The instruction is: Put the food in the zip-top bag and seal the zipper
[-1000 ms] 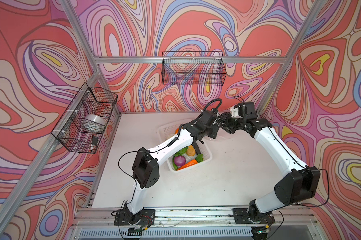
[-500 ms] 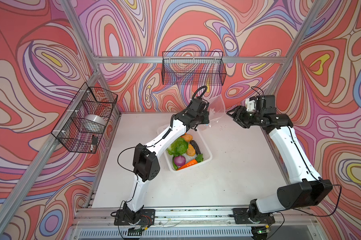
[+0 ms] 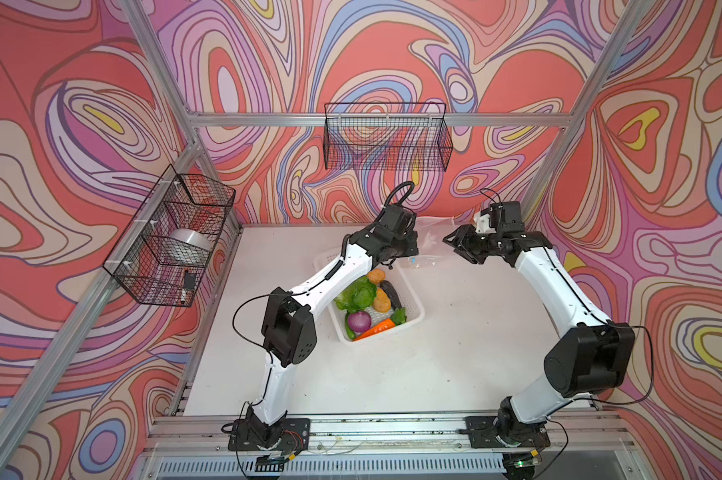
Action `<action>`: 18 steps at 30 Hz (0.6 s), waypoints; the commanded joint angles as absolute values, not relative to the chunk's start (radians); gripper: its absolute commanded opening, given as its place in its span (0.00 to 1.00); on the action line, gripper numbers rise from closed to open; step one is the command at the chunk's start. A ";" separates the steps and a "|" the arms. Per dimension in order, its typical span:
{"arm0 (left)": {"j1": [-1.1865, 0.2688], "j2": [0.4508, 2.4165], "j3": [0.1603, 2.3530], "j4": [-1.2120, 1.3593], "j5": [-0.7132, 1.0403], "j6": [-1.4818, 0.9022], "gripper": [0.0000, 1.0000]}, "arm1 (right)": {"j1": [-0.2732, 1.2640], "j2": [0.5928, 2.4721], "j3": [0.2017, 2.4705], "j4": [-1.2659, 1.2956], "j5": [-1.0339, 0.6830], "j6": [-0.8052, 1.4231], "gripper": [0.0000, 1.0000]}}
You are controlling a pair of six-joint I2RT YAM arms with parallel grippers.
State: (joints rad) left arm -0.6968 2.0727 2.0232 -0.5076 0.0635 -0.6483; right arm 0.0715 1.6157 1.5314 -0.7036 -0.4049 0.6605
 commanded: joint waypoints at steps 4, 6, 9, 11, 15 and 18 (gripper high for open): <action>-0.696 2.026 2.008 -0.486 0.071 -0.678 0.00 | 0.070 1.583 1.525 -0.736 -0.307 0.618 0.62; -0.698 2.026 2.006 -0.486 0.071 -0.680 0.00 | 0.072 1.569 1.534 -0.770 -0.259 0.607 0.62; -0.698 2.029 2.005 -0.482 0.076 -0.681 0.00 | 0.074 1.536 1.518 -0.763 -0.238 0.607 0.63; -0.702 2.033 2.006 -0.480 0.080 -0.683 0.00 | 0.072 1.522 1.508 -0.760 -0.242 0.615 0.63; -0.709 2.037 2.005 -0.474 0.093 -0.690 0.00 | 0.072 1.513 1.468 -0.723 -0.248 0.632 0.63; -0.716 2.036 2.004 -0.472 0.101 -0.693 0.00 | 0.073 1.532 1.435 -0.652 -0.300 0.653 0.63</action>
